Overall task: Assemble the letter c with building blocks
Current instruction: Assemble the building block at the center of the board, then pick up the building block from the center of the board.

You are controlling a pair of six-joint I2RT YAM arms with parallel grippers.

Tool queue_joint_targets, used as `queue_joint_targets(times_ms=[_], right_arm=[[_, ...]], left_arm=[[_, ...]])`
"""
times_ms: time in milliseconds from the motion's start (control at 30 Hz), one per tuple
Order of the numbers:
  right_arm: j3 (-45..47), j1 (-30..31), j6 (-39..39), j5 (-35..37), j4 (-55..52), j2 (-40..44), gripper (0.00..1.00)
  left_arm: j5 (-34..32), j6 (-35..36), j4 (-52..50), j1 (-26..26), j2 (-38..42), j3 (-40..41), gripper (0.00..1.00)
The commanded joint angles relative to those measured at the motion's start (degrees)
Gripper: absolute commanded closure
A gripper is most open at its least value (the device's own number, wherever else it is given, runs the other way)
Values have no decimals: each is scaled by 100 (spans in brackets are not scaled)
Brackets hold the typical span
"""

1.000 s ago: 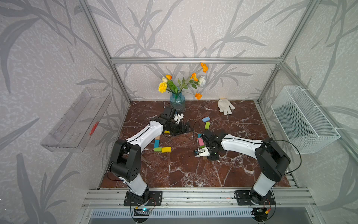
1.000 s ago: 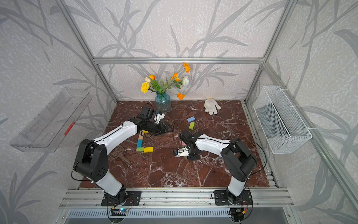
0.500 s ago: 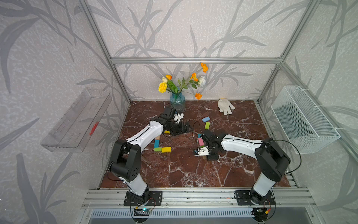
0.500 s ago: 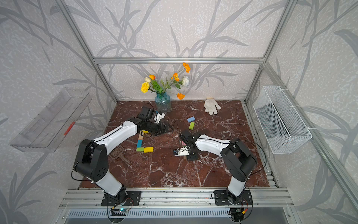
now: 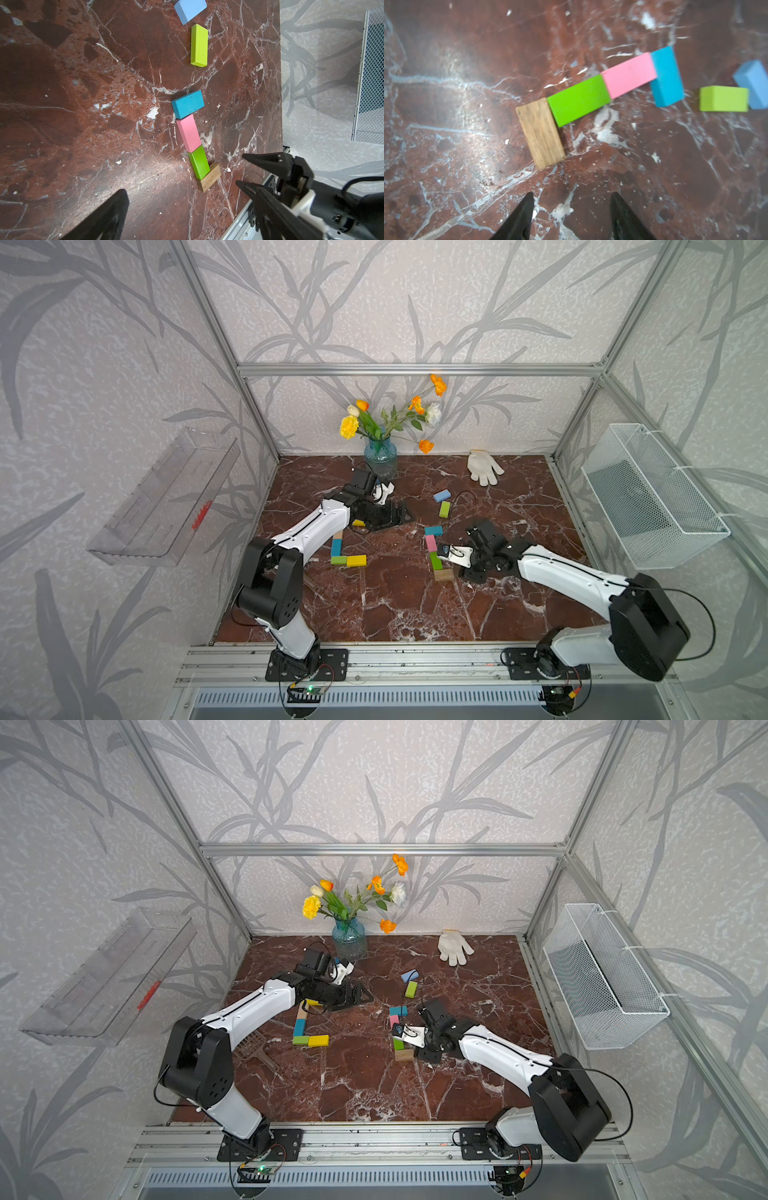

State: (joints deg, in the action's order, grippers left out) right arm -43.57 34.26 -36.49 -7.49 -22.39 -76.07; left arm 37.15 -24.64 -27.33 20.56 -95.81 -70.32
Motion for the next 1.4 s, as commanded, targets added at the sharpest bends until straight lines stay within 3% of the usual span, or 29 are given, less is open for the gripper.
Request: queue_joint_targets(times_ms=[0,167,333,633,800,1000,1367], right_arm=[[50,-307,927,-404,455,309,40],[-678,-827,2142,-470,-96,-40,40],[-2026,-1237,3358,-510,-1230,-1096,39],[-3487,-1303,4964,-105,-1724,-2406,40],[-4266,-1291,5908,1,-2156,-3075,48],[-5145,-1225,6411,292,-2644,-3682,39],[-6617,-1063,7024,562,-3262,-4926,40]], left_arm=[[30,28,70,-17,-76,-14,5],[-54,22,148,-17,-119,-97,5],[-216,-31,155,-17,-279,-280,5],[-767,-89,-228,-17,-572,-899,5],[-933,162,-435,-17,-691,-1180,5],[-1001,337,-279,-24,-543,-917,5],[-838,339,-394,-34,-381,-965,5]])
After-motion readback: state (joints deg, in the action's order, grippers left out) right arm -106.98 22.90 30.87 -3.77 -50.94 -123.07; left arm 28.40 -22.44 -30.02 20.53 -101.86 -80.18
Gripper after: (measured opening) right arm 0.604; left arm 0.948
